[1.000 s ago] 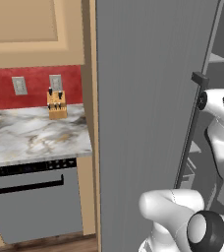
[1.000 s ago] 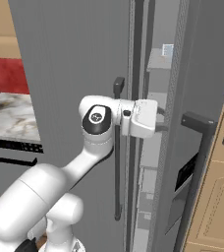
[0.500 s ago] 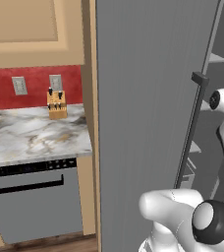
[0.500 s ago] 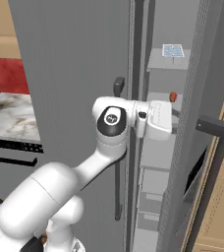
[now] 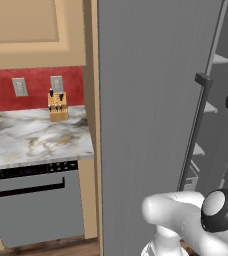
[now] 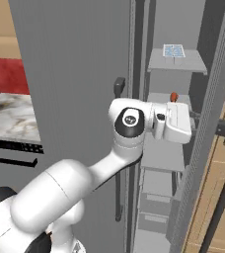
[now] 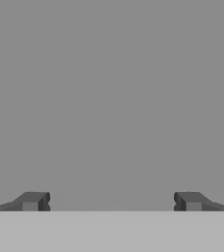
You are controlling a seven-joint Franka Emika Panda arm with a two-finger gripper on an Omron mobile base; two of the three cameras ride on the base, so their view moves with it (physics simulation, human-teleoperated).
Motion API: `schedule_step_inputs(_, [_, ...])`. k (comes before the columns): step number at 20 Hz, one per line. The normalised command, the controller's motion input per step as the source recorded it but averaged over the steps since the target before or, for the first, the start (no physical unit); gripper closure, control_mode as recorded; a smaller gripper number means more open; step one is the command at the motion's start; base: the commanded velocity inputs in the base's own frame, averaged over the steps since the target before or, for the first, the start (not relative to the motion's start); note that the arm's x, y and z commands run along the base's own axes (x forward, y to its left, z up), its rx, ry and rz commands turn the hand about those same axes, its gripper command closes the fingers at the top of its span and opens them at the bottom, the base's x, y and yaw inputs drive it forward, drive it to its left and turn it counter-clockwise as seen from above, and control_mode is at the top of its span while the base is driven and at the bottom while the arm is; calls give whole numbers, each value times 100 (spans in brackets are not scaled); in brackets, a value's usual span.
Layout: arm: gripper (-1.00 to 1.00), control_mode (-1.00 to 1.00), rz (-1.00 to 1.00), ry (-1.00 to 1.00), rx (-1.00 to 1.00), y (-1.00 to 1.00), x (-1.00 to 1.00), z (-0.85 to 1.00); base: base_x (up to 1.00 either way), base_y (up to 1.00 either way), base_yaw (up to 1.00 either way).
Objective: Open the freezer door, pick up the ice cube tray from the freezer, and place it on the dining counter.
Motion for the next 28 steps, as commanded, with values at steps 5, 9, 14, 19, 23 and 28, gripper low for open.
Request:
schedule_step_inputs(5, [-100,-100,0,0,0,-40,0,-1,0,0,0])
schedule_step_inputs(9, [-100,-100,0,0,1,-39,0,0,0,0,0])
schedule_step_inputs(14, [-100,-100,0,0,1,-34,0,0,0,0,0])
schedule_step_inputs(19, [-100,-100,0,0,1,-27,0,0,0,0,0])
schedule_step_inputs(23, [-100,-100,0,0,0,-27,0,0,0,0,0])
schedule_step_inputs(28, [-100,-100,0,0,1,-29,0,0,0,0,0])
